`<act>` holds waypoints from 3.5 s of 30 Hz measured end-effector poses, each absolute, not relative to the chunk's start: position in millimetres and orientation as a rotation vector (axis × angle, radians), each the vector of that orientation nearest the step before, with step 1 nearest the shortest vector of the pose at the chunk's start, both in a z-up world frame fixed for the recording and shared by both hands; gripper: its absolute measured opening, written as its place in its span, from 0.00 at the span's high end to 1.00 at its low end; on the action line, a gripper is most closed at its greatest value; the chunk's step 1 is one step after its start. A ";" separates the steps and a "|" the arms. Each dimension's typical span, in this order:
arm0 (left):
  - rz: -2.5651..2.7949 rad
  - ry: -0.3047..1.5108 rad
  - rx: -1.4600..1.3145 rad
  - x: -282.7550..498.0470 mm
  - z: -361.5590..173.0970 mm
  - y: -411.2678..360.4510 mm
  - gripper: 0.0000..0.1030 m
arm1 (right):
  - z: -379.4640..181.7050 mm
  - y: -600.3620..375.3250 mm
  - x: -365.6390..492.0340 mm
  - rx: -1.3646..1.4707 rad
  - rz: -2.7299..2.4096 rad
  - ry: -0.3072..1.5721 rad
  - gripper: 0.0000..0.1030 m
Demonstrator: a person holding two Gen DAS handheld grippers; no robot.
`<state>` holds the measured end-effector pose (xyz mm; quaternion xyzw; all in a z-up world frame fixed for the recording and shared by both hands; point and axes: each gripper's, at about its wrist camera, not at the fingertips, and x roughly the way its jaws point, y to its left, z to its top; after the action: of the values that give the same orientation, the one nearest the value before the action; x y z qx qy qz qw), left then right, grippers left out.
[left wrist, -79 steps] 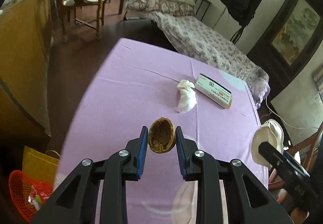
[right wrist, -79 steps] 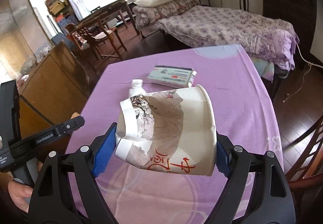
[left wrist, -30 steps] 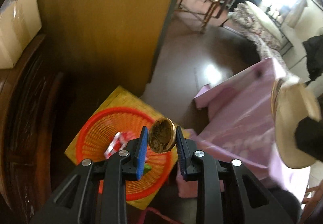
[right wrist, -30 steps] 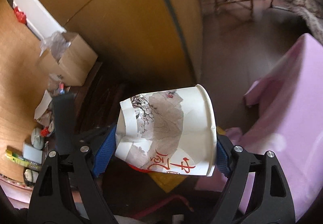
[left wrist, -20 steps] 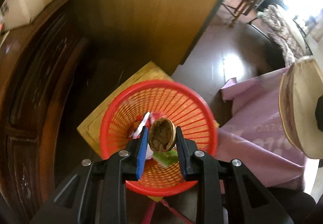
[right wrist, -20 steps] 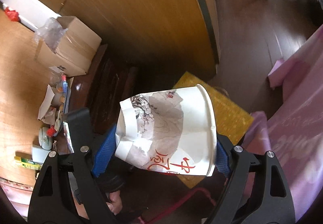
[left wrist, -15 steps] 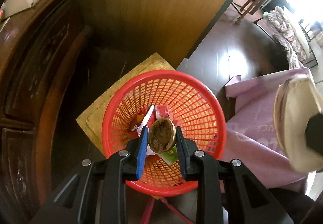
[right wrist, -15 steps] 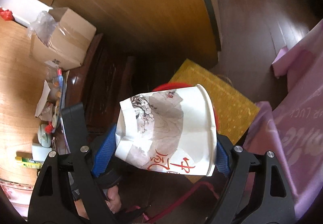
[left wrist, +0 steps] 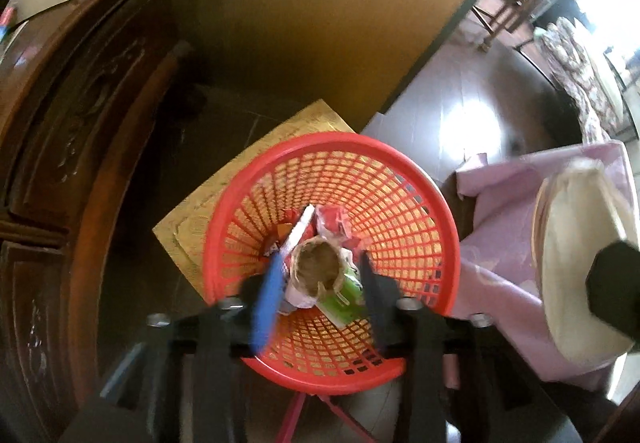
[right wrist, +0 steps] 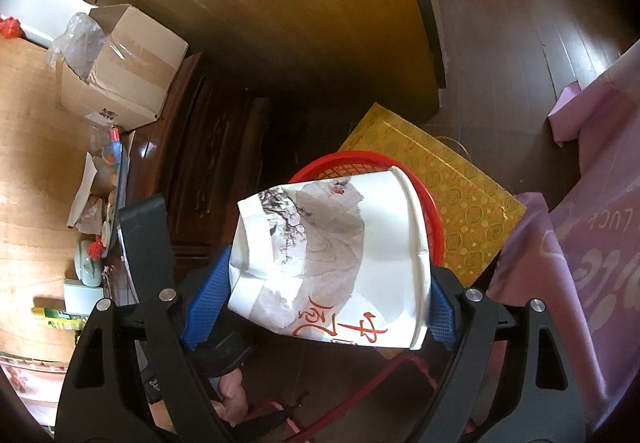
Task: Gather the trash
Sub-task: 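Open both grippers over the wastebasket to drop walnut and cup, then move both tools back over the table toward the white tissue, then grasp the white tissue with the left gripper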
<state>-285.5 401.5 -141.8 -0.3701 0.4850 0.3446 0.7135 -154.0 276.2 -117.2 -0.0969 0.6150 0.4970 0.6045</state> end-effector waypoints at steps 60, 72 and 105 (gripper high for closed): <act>0.420 1.006 -0.315 -60.6 -2.7 184.2 0.17 | 4.1 -106.0 43.9 0.123 0.618 0.852 0.09; 0.243 1.015 -0.211 36.1 -6.8 92.7 0.15 | -24.9 -201.3 99.3 0.213 0.350 0.820 0.08; 0.076 1.073 -0.132 179.7 -56.6 -14.5 0.77 | -55.4 -243.1 125.1 0.404 0.289 0.909 0.08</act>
<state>179.7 -14.5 -56.6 -0.0630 0.5106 0.0361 0.8567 125.1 -243.1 -55.4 0.1933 0.4342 0.1381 0.8689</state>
